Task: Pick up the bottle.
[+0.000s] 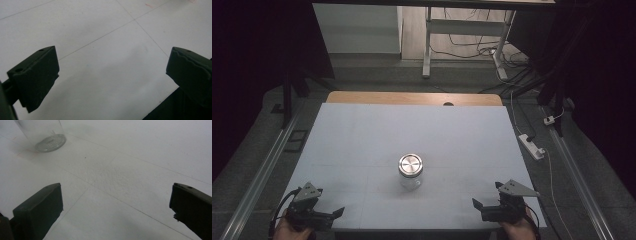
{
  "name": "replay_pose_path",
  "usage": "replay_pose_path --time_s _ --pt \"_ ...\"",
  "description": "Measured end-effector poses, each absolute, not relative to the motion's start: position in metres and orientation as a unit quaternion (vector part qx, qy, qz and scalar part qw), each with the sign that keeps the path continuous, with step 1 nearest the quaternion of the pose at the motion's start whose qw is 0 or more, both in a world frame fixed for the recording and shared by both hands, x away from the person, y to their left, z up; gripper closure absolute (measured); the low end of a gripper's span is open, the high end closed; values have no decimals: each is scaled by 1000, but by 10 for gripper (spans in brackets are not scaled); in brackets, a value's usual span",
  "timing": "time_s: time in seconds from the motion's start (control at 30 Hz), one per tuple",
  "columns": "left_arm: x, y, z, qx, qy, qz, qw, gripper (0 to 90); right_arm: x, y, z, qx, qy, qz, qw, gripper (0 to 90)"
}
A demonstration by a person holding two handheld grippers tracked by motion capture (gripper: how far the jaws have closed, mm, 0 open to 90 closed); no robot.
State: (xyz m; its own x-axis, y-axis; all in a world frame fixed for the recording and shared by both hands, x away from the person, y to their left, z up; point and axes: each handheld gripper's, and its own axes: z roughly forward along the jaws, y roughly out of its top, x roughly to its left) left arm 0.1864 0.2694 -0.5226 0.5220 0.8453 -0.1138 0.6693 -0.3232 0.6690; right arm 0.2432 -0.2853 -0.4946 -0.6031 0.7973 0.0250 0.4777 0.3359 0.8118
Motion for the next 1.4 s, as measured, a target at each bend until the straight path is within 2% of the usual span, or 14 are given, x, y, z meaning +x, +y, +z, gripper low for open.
replay_pose_path --time_s 0.2,0.33,0.97,1.4 --pt "187 270 -523 803 470 126 344 0 244 -285 -495 398 799 411 185 0" --pt "190 270 -524 809 466 106 342 0 245 -284 -495 394 803 410 181 0" --pt "190 269 -522 809 453 104 359 0 246 -282 -496 387 810 405 171 0" --pt "195 263 -517 807 427 104 394 0 246 -282 -496 384 813 403 170 0"
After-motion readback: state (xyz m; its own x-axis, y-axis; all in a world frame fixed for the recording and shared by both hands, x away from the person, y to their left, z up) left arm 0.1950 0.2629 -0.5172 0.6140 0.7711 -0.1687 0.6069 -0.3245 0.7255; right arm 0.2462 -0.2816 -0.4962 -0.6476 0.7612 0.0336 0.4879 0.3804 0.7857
